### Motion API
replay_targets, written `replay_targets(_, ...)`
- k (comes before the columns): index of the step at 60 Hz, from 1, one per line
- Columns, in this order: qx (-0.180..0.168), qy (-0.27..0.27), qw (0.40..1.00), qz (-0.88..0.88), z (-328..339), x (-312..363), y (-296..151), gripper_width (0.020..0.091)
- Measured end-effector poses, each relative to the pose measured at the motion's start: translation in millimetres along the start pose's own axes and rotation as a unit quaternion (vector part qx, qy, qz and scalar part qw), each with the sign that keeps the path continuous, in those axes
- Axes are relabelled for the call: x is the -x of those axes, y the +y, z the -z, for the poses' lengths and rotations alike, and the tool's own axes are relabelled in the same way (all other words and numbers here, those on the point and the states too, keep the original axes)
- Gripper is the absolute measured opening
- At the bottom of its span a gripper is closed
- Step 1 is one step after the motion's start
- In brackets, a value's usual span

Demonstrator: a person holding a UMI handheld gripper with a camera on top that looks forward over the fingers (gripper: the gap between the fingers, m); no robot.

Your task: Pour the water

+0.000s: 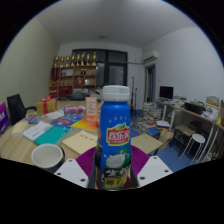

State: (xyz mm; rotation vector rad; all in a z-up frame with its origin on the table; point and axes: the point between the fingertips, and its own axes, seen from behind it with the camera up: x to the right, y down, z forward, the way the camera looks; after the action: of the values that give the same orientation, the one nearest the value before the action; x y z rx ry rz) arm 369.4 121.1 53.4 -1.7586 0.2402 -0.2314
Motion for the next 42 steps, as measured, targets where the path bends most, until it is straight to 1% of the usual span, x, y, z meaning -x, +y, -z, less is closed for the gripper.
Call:
replay_targets(2,0.007,-0.004,1.000,0.011,-4,1,9,0.0497)
replay_targets(3,0.010,-0.002,1.000,0.016,-3,2,13,0.0519)
replay_targets(4,-0.001,0.000,1.000,0.017,-3,1,9,0.0494)
replay_targets(10,0.006,0.007,1.000,0.003,1,-5,9,0.0495)
replay_targets(14,0.003,0.010,1.000,-0.013,3,-3,13,0.0495)
replay_targets(17,0.004,0.011,1.000,-0.019,3,0,10,0.0521)
replay_targets(19,0.008,0.011,1.000,-0.016,4,1,12,0.0567)
replay_targets(20,0.010,0.011,1.000,-0.014,5,2,12,0.0576)
replay_targets(22,0.020,0.012,1.000,-0.012,8,-2,13,0.0623)
replay_targets(27,0.070,0.020,0.997,-0.021,19,-2,29,0.0766)
replay_targets(28,0.074,0.020,0.997,-0.023,23,-4,31,0.0799)
replay_targets(31,0.075,0.026,0.996,-0.030,37,-2,31,0.0840)
replay_targets(36,0.083,0.035,0.995,-0.037,71,-2,29,0.0838)
replay_targets(42,0.087,0.045,0.994,-0.046,128,10,24,0.0833)
